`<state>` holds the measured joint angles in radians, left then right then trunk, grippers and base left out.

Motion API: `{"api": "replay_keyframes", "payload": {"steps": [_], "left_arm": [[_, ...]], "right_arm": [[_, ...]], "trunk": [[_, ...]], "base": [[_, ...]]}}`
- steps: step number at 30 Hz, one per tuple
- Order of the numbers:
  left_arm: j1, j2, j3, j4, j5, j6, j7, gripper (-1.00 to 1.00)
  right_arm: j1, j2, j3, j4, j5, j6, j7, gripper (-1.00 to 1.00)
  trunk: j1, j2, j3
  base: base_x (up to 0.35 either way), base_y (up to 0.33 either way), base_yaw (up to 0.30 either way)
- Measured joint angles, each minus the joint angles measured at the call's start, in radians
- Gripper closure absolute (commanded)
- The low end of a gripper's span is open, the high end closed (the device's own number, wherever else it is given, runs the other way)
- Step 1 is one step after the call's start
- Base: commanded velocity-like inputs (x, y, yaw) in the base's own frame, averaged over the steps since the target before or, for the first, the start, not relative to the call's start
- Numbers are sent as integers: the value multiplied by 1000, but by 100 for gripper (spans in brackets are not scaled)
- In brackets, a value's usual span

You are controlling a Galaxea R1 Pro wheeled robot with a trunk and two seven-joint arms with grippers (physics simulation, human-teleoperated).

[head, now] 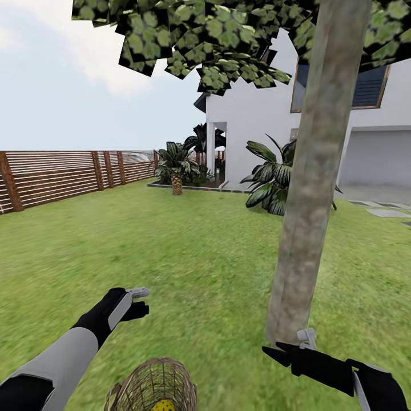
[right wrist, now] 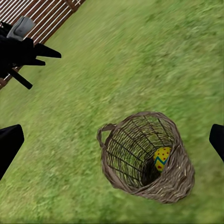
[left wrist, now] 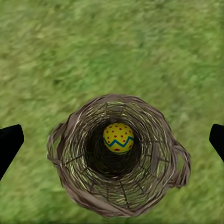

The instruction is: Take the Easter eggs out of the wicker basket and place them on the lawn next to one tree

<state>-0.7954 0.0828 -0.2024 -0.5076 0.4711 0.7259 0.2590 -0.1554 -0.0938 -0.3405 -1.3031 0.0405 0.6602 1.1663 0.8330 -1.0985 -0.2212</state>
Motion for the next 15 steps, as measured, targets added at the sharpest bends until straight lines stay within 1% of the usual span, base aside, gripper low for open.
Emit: {"api": "replay_keyframes", "payload": {"steps": [15], "left_arm": [[0, 0, -1, 0, 1, -1, 1, -100]], "right_arm": [[0, 1, -1, 0, -2, -4, 0, -100]], "trunk": [[58, -105, -47]], "base": [[0, 0, 0]]}}
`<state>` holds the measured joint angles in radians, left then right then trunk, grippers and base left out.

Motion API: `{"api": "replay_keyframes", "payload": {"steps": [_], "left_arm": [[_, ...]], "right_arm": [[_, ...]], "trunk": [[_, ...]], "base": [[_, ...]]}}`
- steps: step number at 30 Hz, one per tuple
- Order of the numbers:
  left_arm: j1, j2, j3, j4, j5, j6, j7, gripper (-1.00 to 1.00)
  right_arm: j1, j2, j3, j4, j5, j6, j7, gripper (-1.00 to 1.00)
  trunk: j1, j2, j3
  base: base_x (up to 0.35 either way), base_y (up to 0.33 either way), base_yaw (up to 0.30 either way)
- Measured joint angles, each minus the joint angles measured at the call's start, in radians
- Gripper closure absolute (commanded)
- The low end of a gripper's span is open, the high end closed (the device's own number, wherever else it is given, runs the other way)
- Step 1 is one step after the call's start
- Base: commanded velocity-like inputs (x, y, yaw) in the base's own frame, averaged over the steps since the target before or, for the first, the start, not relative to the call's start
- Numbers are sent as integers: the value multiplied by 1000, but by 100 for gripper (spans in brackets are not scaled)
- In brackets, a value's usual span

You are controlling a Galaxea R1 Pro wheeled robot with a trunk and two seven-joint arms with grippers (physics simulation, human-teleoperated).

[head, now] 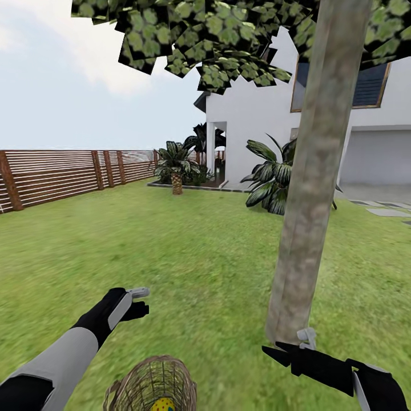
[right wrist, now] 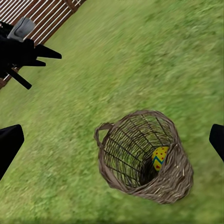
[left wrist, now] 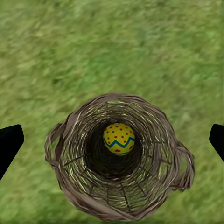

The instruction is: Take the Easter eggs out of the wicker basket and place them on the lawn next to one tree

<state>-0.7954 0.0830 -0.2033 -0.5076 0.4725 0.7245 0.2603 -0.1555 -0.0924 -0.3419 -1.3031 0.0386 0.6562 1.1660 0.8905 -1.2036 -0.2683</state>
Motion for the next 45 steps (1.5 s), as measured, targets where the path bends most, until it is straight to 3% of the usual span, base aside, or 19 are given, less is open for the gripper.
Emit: {"api": "replay_keyframes", "payload": {"steps": [45], "left_arm": [[0, -1, 2, 0, -1, 11, 0, -100]], "right_arm": [[0, 2, -5, -6, -3, 1, -5, -100]], "trunk": [[173, -315, -145]], "base": [[0, 0, 13]]}}
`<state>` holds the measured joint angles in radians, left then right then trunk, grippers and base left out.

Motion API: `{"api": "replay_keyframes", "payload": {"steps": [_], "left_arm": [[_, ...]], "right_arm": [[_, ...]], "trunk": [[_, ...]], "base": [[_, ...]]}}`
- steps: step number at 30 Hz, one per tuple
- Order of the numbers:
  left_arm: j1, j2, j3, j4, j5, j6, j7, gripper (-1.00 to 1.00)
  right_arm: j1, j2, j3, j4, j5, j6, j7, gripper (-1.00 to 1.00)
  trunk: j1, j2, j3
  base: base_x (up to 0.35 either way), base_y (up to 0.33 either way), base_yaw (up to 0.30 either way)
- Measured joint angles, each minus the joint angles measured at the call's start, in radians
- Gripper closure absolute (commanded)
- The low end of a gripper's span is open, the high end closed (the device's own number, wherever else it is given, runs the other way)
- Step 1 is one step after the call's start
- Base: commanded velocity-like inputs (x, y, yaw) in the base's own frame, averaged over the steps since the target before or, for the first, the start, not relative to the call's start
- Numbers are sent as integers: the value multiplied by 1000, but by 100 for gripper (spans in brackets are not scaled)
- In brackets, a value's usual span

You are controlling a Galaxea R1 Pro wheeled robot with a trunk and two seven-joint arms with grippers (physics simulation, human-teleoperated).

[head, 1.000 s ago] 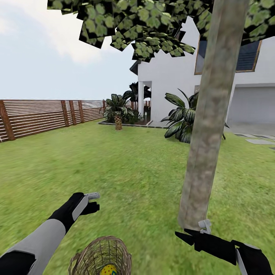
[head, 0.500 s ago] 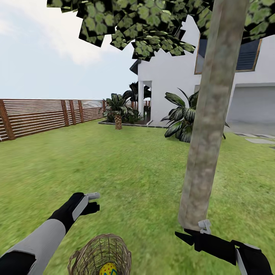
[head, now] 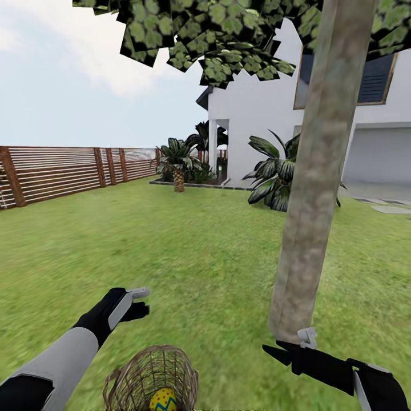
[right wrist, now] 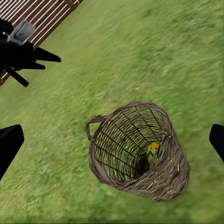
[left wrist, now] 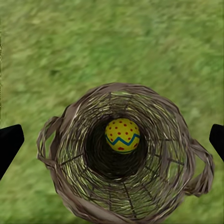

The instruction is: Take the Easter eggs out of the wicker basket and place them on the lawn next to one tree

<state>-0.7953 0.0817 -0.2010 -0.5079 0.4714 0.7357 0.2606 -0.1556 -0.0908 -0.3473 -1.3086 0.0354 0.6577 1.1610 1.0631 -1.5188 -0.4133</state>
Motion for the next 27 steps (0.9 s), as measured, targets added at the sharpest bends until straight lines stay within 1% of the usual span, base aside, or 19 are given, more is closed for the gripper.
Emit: {"api": "replay_keyframes", "payload": {"steps": [7, 18, 23, 27], "left_arm": [[0, 0, 0, 0, 0, 0, 0, -100], [0, 0, -1, 0, 0, -3, 0, -100], [0, -1, -1, 0, 1, -7, 0, -100], [0, -5, -1, 0, 1, -9, 0, -100]], "right_arm": [[0, -2, 1, -1, 2, 1, -1, -100], [-1, -2, 1, 4, 5, 1, -4, -100], [-1, -2, 1, 4, -1, 2, -40, -100], [-1, -2, 2, 4, -3, 2, -47, -100]], "trunk": [[27, -49, -32], [69, -126, -84], [88, -161, -108], [104, -189, -127]], "base": [[0, 0, 76], [0, 0, 11], [0, 0, 0], [0, 0, 0]]}}
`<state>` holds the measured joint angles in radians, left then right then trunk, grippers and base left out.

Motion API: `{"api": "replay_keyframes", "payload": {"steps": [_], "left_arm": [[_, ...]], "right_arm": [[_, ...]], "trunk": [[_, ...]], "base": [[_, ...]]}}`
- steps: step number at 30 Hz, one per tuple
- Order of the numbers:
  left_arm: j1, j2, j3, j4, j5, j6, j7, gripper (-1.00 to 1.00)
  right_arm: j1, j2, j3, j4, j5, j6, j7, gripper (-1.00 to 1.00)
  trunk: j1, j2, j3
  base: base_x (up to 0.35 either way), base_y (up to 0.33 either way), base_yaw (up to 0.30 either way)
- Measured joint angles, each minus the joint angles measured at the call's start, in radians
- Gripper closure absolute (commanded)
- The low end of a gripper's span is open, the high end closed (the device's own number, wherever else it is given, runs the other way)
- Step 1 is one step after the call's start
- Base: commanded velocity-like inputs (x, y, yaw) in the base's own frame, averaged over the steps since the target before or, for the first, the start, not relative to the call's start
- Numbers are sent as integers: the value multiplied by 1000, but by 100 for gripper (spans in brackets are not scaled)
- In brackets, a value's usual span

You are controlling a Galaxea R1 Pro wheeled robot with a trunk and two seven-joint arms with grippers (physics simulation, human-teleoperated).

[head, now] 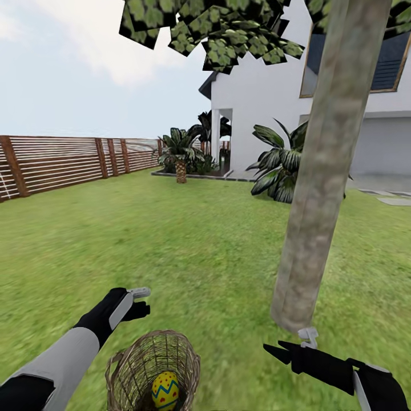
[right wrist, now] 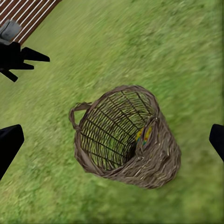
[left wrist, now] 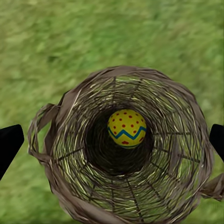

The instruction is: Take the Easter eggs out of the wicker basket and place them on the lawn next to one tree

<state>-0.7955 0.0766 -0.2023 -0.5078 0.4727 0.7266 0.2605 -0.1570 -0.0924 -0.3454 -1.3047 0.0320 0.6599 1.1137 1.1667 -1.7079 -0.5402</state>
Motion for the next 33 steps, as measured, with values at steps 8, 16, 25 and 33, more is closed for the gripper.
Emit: {"api": "replay_keyframes", "payload": {"steps": [8, 16, 25, 33], "left_arm": [[0, -1, 0, -1, 0, -1, 0, -100], [0, -1, -1, -1, 1, -1, 0, -100], [0, -2, -2, -2, 2, -3, 0, -100], [0, -8, -2, -1, 1, -4, 0, -100]], "right_arm": [[0, 0, 4, 0, 1, -1, -2, -100], [0, 0, 5, 0, 0, -1, -3, -100], [0, 0, 5, 0, 0, -1, -3, -100], [0, 0, 6, 0, 4, -1, -3, -100]], "trunk": [[31, -56, -38], [61, -112, -76], [96, -175, -119], [127, -231, -157]], "base": [[0, 0, 0], [0, 0, 0], [0, 0, 0], [0, 0, 0]]}}
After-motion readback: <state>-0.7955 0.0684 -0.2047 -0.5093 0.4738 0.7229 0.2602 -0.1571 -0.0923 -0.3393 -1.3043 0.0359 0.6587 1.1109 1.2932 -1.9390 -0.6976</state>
